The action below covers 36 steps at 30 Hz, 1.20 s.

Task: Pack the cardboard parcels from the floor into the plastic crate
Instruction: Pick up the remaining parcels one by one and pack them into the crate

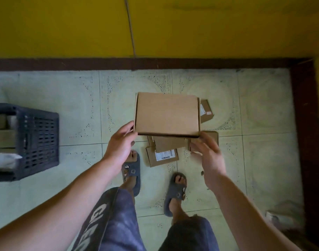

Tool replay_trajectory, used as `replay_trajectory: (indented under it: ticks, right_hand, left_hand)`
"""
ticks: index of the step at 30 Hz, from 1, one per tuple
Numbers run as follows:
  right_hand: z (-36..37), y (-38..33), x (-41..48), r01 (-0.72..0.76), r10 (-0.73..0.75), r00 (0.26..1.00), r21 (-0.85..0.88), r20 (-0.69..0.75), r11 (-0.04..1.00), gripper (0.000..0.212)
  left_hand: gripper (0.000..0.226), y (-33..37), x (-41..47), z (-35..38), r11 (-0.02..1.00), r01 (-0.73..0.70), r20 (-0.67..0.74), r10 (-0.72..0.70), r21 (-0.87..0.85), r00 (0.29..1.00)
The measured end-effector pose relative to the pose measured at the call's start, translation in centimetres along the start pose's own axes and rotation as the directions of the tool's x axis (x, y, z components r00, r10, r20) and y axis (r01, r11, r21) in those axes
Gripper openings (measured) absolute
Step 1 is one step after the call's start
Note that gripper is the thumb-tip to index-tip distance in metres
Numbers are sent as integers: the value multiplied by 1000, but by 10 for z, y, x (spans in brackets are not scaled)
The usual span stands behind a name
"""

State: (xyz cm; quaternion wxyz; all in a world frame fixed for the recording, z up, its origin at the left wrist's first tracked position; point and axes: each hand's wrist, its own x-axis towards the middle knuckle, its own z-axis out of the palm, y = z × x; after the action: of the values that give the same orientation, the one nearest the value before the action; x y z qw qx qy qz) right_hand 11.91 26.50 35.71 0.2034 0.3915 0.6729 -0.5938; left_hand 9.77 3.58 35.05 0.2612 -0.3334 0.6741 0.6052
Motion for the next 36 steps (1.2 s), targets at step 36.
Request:
replay_trajectory:
  ticks: [36]
  right_hand:
    - [283,63,-452,450,-249,725,-167,642,877,22]
  left_hand:
    - [40,-203,-450,-408,816,-363,-611,14,-450,791]
